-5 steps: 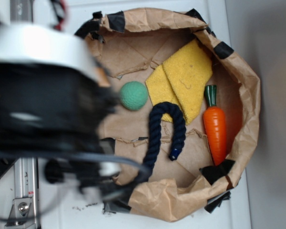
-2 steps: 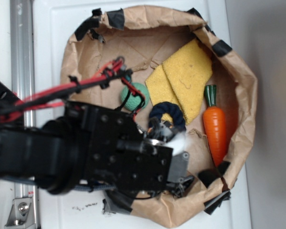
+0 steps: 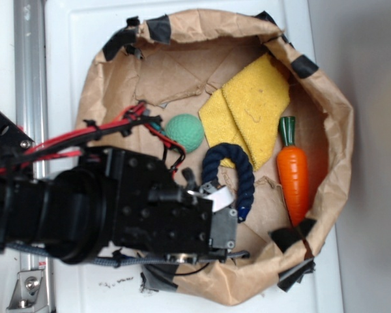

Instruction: Grab the blue rope.

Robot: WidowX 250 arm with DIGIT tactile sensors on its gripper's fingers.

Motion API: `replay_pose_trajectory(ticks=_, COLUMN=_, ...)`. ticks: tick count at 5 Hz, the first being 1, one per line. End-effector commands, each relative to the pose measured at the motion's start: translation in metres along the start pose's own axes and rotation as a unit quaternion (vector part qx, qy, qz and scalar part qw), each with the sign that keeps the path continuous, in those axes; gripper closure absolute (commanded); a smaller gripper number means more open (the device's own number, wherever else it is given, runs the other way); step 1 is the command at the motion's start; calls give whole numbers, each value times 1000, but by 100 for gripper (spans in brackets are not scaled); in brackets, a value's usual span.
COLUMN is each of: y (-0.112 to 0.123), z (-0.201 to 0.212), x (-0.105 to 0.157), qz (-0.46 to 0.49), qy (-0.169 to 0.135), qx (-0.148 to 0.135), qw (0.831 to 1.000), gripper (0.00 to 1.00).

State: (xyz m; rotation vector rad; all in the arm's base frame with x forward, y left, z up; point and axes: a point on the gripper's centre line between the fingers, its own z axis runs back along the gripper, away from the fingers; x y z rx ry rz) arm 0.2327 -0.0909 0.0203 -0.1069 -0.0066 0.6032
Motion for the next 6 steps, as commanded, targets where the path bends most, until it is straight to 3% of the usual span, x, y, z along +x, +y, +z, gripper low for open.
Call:
replay_pose_trajectory(ticks=1, y=3, z=6, x=-6, qz=-21, qy=-1, qx=-8, qw=1000, gripper=100)
replay_pose_trajectory(ticks=3, y=42, z=93, x=46, qz=-88, qy=-128, qx=-31, qw=987, gripper=100)
replay_pose_trajectory(ticks=4, y=58, z=131, x=56, qz=-132, qy=-158, qx=-38, qw=978, gripper=100)
replay_pose_trajectory(ticks=5, y=54, z=148, x=48, qz=-143, qy=-143, qx=-43, qw=978, gripper=100)
replay_pose_trajectory(ticks=6, y=43, z=154, x=38, qz=-165, qy=-122, qx=-15, qw=979, gripper=100)
